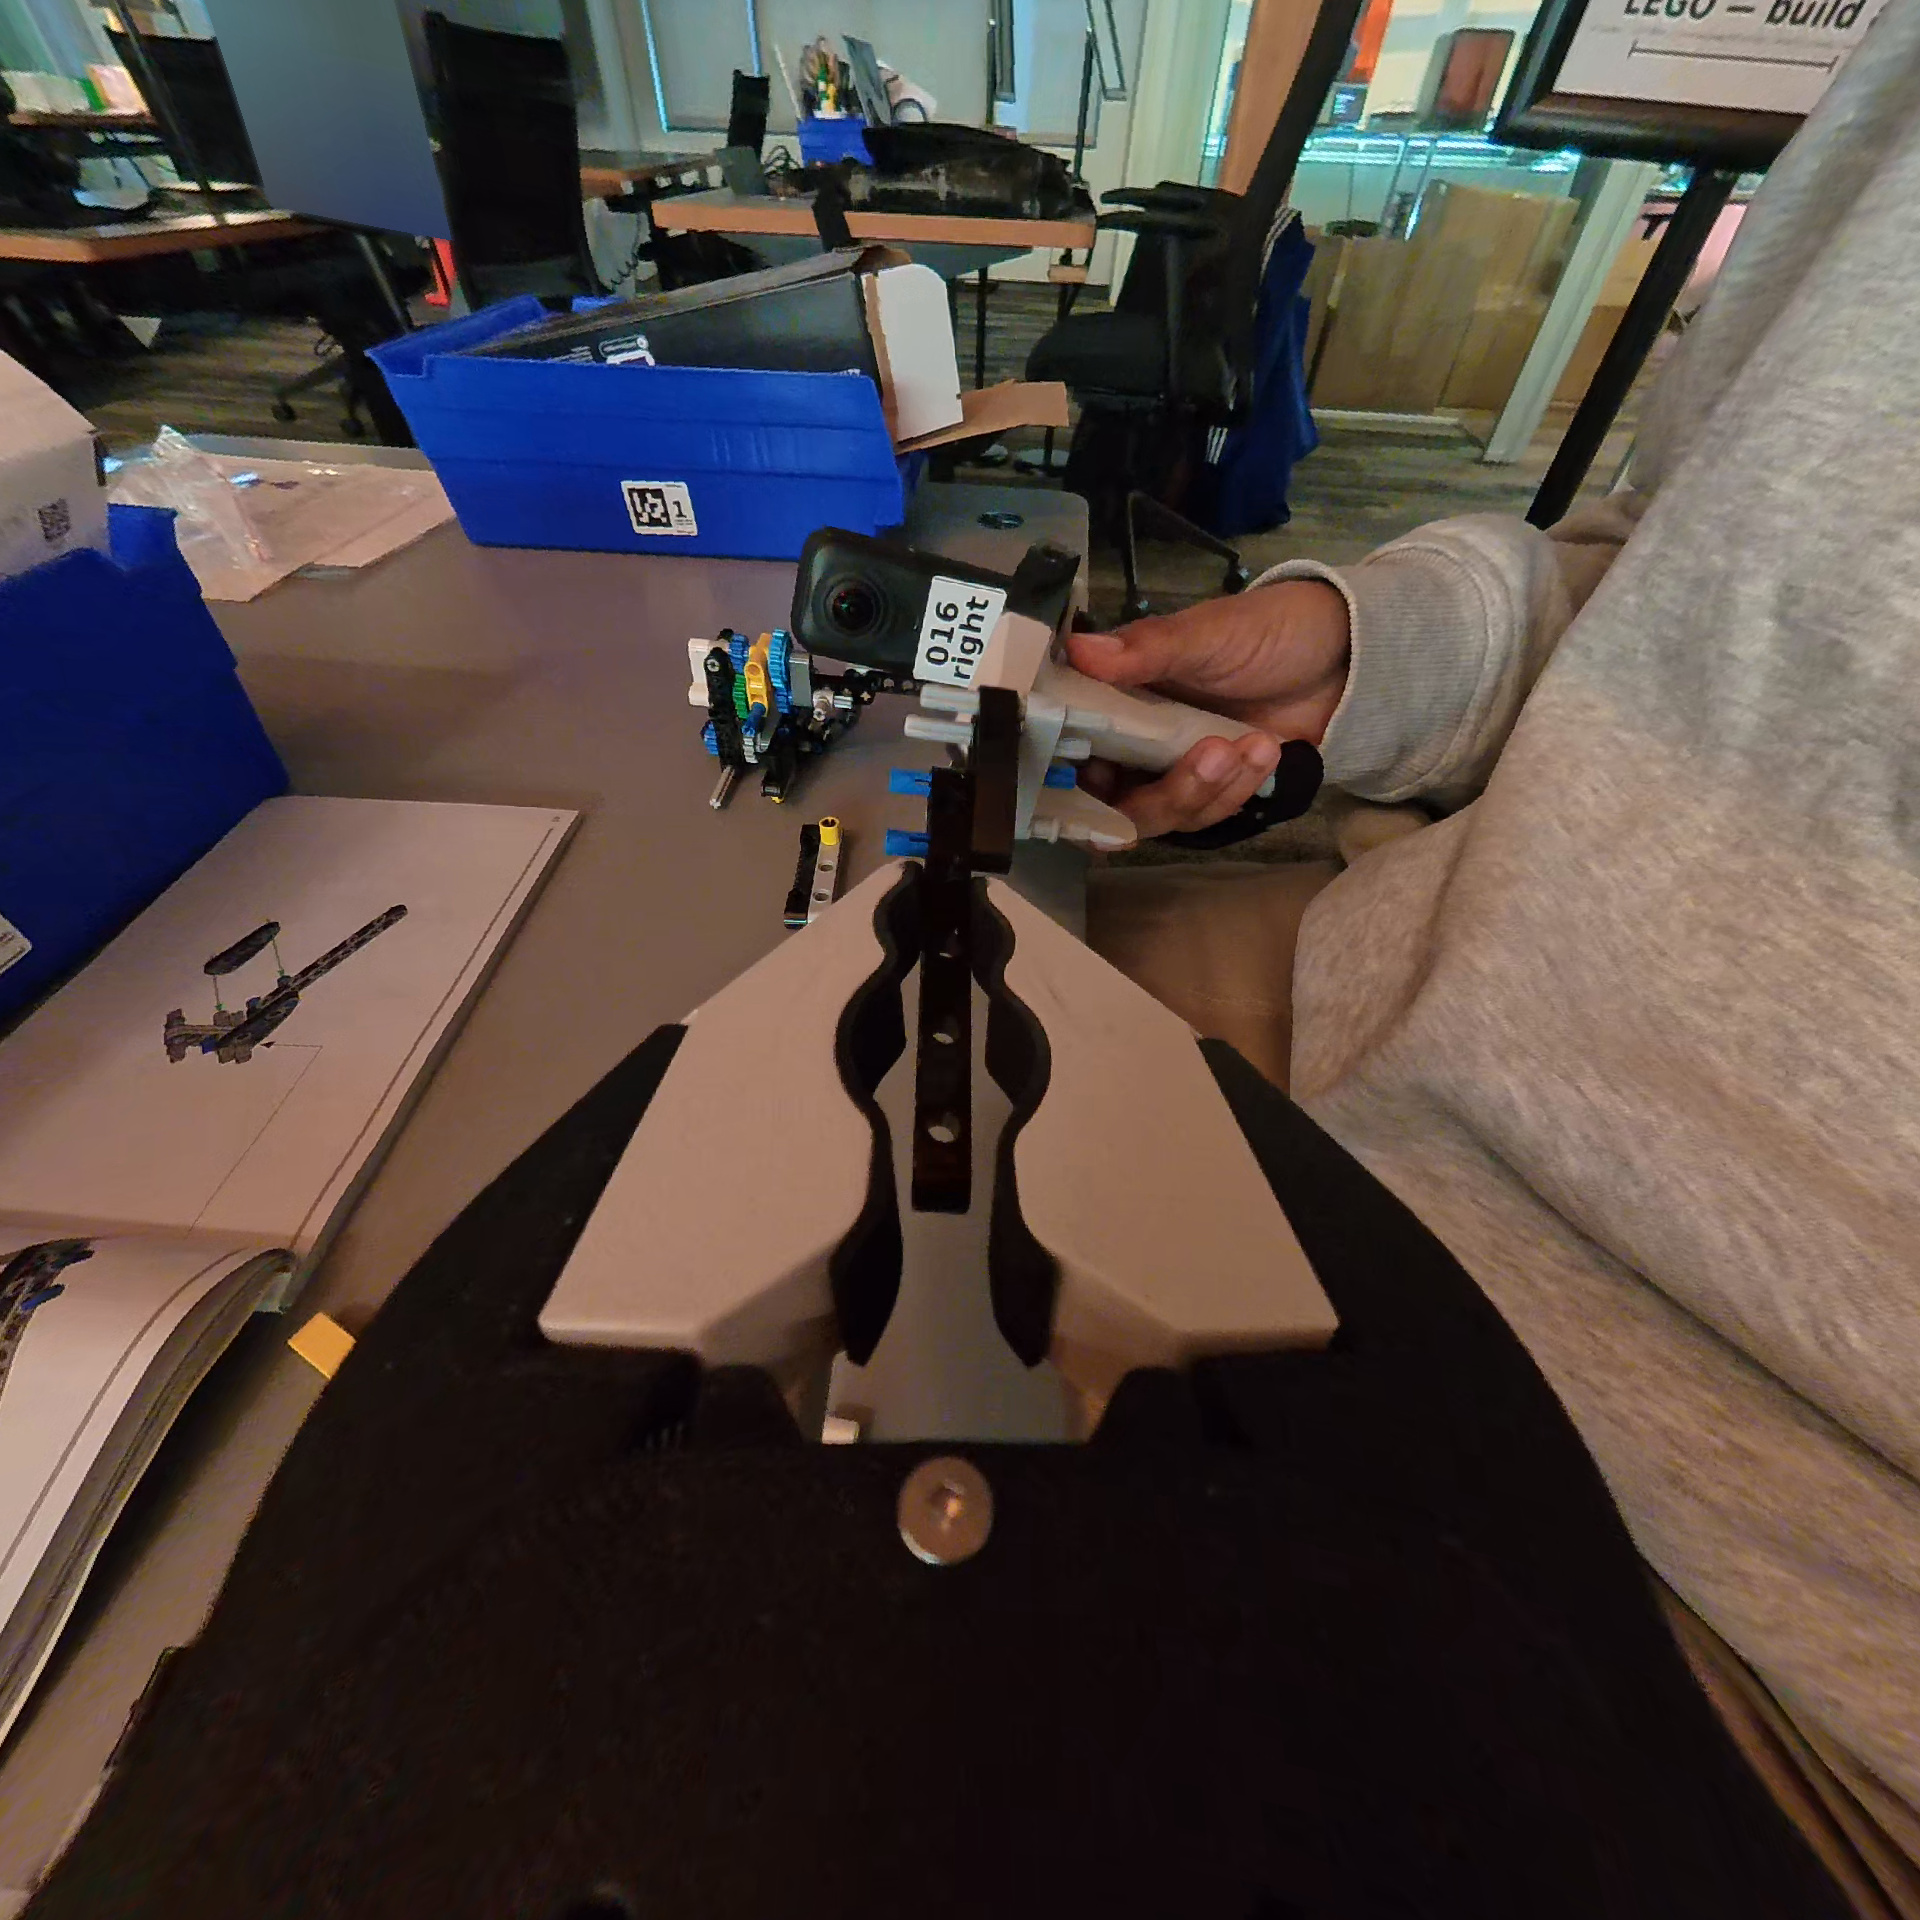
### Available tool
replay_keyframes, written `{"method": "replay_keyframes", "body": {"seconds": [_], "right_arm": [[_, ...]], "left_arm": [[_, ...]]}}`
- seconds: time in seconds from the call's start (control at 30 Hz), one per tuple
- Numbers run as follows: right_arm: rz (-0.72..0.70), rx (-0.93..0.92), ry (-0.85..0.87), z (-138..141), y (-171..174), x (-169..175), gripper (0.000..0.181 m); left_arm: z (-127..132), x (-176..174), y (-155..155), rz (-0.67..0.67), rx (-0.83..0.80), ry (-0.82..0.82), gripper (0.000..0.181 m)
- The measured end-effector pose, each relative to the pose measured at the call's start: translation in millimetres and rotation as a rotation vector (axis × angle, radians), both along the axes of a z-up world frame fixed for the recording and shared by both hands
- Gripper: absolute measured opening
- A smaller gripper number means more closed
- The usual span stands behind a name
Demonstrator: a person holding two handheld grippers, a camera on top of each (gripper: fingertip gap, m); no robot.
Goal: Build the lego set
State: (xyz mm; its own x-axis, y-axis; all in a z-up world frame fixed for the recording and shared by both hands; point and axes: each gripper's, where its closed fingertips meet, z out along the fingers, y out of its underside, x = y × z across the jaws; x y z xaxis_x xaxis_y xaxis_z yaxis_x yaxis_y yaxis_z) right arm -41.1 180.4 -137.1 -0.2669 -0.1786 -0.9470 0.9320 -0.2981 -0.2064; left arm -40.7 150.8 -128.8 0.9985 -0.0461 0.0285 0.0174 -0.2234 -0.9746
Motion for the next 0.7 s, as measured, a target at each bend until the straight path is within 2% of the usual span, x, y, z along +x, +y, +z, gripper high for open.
{"method": "replay_keyframes", "body": {"seconds": [0.23,0.43,0.7], "right_arm": [[0.003,0.006,0.001,-1.2,-0.2,0.7,0.003],[0.006,0.014,0.003,-2.5,-0.3,1.3,0.009],[0.002,0.069,0.014,-9.5,-1.1,1.4,0.004]], "left_arm": [[0.3,1.6,0.3,-0.008,-0.001,-0.002,0.006],[-0.8,4.7,0.2,-0.029,-0.01,-0.024,0.006],[-2.0,7.3,1.4,-0.043,-0.017,-0.029,0.007]]}}
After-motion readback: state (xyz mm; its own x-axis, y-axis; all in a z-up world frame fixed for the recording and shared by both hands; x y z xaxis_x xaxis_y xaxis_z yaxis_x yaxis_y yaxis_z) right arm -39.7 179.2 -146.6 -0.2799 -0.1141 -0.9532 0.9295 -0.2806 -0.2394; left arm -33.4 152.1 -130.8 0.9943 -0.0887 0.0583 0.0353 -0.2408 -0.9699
